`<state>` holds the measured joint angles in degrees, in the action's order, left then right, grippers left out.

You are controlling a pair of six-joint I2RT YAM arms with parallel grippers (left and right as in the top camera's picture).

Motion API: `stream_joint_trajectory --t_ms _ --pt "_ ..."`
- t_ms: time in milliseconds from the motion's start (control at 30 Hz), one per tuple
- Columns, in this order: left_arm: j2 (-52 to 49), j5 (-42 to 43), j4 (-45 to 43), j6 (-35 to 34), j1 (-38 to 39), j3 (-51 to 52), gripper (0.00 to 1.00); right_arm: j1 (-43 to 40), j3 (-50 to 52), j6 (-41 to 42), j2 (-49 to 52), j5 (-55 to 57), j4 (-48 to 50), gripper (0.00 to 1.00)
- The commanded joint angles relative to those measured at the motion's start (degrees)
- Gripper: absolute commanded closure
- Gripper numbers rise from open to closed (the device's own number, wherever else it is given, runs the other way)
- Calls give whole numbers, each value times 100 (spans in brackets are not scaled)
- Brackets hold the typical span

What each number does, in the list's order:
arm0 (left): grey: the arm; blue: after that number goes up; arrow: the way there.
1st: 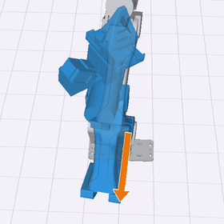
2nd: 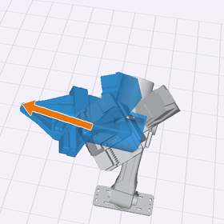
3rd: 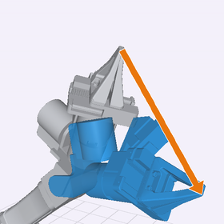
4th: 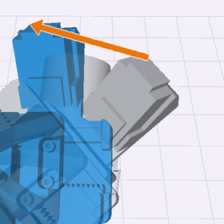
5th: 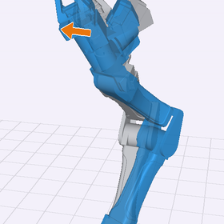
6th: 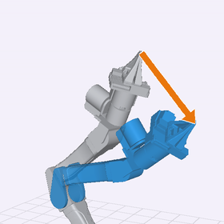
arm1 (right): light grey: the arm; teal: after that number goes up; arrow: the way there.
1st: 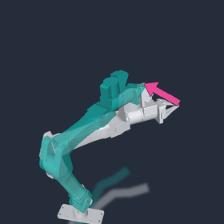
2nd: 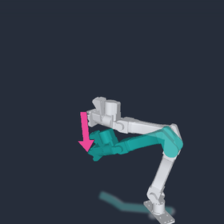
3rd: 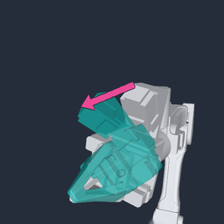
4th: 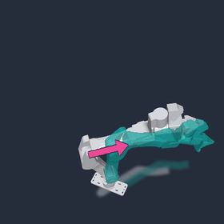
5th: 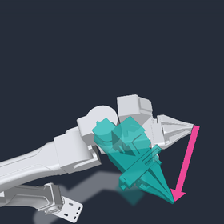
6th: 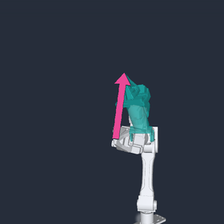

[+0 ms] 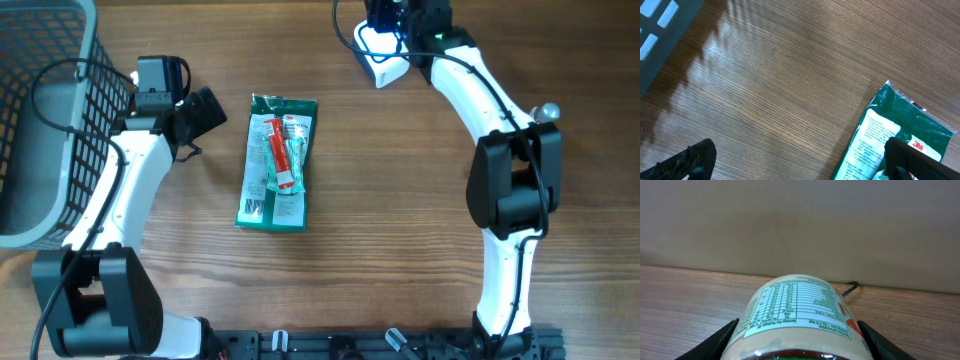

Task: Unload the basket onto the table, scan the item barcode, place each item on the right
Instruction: 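Raise the jar under the white scanner with the right gripper, then carry the jar down to the right side near the Kleenex pack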

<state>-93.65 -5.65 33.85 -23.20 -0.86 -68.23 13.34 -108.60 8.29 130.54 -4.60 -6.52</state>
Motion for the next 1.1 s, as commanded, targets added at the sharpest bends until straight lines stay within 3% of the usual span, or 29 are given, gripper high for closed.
stream_joint_trajectory --t_ms 0,300,533,700,867,900,1067 --pt "70 28 -2 28 -15 -74 0 7 -2 63 212 168 103 96" --pt "70 28 -2 28 -15 -74 0 9 24 -678 216 208 -37 96" --pt "70 28 -2 28 -15 -74 0 7 31 -680 201 210 -101 96" --pt "70 28 -2 28 -15 -74 0 -31 28 -728 -713 273 -398 95" --pt "70 26 0 28 -15 -74 0 -70 28 -721 -2492 275 -2730 95" --pt "70 28 -2 28 -15 -74 0 -79 28 -717 -2780 273 -3320 91" --pt "70 28 -2 28 -15 -74 0 -85 31 -199 -3338 404 -6122 84"
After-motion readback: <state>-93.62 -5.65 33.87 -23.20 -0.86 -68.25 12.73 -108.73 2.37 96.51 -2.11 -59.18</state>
